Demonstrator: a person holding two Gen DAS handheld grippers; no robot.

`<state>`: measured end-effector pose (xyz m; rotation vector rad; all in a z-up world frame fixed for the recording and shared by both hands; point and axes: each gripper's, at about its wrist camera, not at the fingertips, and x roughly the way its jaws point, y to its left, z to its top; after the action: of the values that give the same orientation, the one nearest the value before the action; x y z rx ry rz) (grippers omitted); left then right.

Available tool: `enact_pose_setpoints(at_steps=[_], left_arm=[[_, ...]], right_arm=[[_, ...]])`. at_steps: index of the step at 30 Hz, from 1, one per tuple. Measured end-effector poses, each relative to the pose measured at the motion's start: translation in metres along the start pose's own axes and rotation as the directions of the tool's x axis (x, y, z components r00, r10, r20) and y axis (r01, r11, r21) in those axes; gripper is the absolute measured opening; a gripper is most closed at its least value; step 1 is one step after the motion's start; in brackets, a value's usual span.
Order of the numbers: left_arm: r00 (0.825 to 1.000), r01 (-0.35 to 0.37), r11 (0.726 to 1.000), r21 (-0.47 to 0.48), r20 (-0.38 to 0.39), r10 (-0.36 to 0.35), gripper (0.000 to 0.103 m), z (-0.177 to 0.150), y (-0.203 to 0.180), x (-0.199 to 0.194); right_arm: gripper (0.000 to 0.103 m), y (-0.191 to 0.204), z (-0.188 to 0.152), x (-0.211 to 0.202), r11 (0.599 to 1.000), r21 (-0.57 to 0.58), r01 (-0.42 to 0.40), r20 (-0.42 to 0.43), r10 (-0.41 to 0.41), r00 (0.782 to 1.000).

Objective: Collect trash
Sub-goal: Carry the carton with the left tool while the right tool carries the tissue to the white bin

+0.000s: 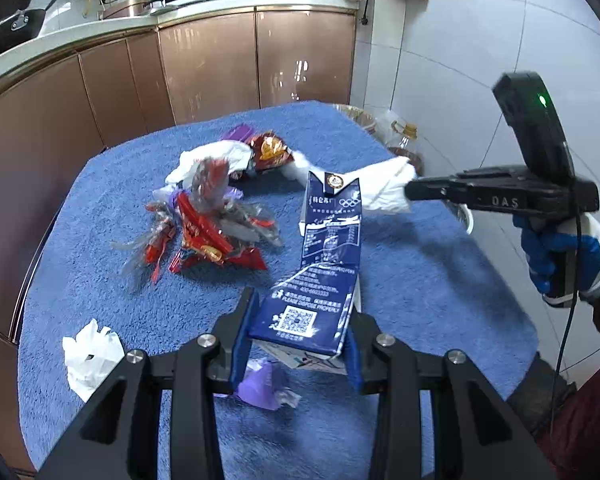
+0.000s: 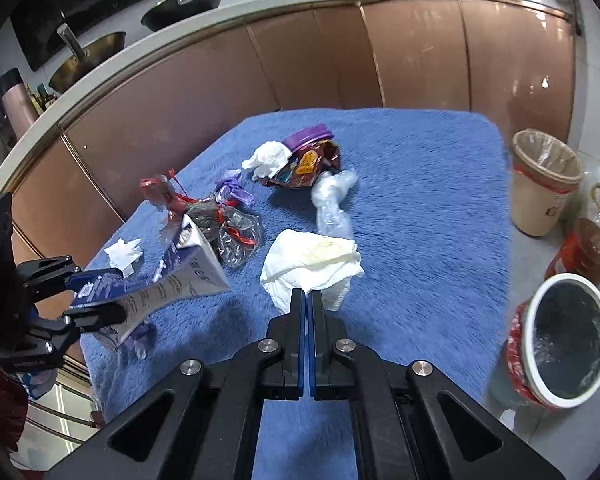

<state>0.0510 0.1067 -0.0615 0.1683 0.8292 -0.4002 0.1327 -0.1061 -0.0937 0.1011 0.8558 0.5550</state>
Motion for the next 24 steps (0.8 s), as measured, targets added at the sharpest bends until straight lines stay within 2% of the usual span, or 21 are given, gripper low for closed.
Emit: enact_pose_setpoints(at_steps=[5,11,16,20,24], left_arm=[[0.999,0.009,1.0,-0.005,0.031,-0.009,0.036,0.021,-0.018,-0.006],[0.996,0.076,0.996,0.055,0.042,-0.078,0.036,0.071,-0.066,0.012],[0.991,0.131,0.982,0.136,0.009,-0.133,0.036,0.12,-0.125,0.053],[0.986,0.168,0.968,0.188,-0.04,-0.163,0.036,0.157,-0.174,0.099],[0.975,0.209,0.958,0.196,-0.117,-0.188,0.036,0.187,-0.217,0.159]], right_arm=[[0.001,-0.028,-0.009,-0.044,0.997,0.047,0.055,0.06,-0.058,0.997],[0.001,-0.092,-0.024,-0.089,0.971,0.145,0.188,0.09,-0.202,0.975],[0.001,-0.158,-0.039,-0.111,0.921,0.237,0.31,0.064,-0.333,0.941],[0.001,-0.212,-0.048,-0.104,0.864,0.305,0.402,0.007,-0.424,0.906],[0.001,-0.254,-0.055,-0.085,0.82,0.342,0.459,-0.053,-0.471,0.88]])
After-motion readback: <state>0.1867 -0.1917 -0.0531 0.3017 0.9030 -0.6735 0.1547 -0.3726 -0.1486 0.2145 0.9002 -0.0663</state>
